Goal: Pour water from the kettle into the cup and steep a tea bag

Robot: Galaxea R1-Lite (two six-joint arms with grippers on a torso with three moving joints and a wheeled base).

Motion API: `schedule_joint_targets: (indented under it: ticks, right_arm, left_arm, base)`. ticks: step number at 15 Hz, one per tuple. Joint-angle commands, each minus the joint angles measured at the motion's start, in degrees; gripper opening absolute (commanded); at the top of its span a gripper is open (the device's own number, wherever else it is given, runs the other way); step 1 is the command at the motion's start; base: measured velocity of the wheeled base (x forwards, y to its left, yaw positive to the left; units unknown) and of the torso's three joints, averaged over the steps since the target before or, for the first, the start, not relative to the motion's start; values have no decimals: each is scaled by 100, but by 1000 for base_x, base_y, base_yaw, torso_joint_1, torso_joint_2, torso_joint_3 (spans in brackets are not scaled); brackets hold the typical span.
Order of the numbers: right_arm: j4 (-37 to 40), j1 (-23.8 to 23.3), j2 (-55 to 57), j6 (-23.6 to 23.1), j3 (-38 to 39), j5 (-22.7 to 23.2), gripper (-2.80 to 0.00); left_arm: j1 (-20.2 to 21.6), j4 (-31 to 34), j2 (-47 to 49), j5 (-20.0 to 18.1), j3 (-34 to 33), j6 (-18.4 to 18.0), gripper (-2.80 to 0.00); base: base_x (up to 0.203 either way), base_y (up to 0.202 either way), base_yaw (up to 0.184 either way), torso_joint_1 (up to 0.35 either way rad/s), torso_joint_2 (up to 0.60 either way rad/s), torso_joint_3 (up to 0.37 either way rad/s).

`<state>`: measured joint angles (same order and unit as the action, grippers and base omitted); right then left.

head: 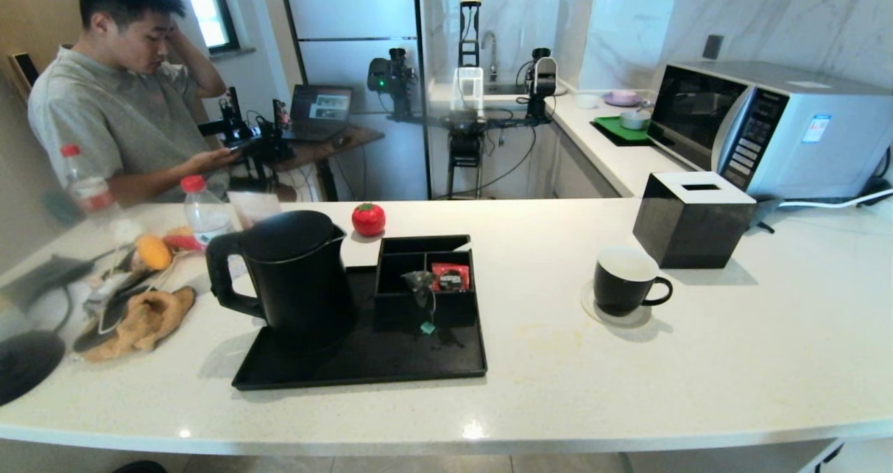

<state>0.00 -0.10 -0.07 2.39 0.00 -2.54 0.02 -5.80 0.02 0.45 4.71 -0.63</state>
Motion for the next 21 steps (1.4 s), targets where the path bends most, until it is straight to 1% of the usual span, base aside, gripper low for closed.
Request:
schedule_joint_targets:
  ticks: [1,3,5,8,10,12,14,16,17,20,21]
  right_arm:
    - [0,1,7,-2,0,-1,-280]
    - [0,1,7,-2,0,-1,-280]
    - [0,1,7,-2,0,-1,-280]
    - [0,1,7,-2,0,-1,-280]
    - [0,1,7,-2,0,-1,-280]
    - [0,1,7,-2,0,-1,-280]
    - [0,1,7,-2,0,-1,-280]
    - [0,1,7,-2,0,-1,-280]
    - [0,1,7,-2,0,-1,-280]
    - [0,1,7,-2,0,-1,-280]
    - [0,1,7,-2,-2,-1,-280]
  left_arm:
    - [5,346,10,-5,382,-2,-280]
    - [6,986,155,14,904,-6,-280]
    - [4,1122,736,35,1246,-10,-280]
    - [6,1131,2037,172,1882,-21,-280]
    - [10,998,2746,350,2126,-24,-280]
    - [28,736,3282,524,2191,-53,-280]
    - [32,406,3687,583,2015,-114,-280]
    - [33,-142,4172,582,1641,-86,-280]
    - [33,-492,4486,570,1470,-81,0]
    - [33,-1916,5579,515,970,-72,0]
    - [36,-2465,5978,415,802,-61,0]
  base:
    - [0,0,0,0,0,0]
    - [0,0,0,0,0,0]
    - [0,0,0,0,0,0]
    - [0,0,0,0,0,0]
    - [0,0,0,0,0,0]
    - [0,0,0,0,0,0]
    - [0,0,0,0,0,0]
    - [0,0,0,0,0,0]
    - [0,0,0,0,0,0]
    - [0,0,0,0,0,0]
    - [0,0,0,0,0,0]
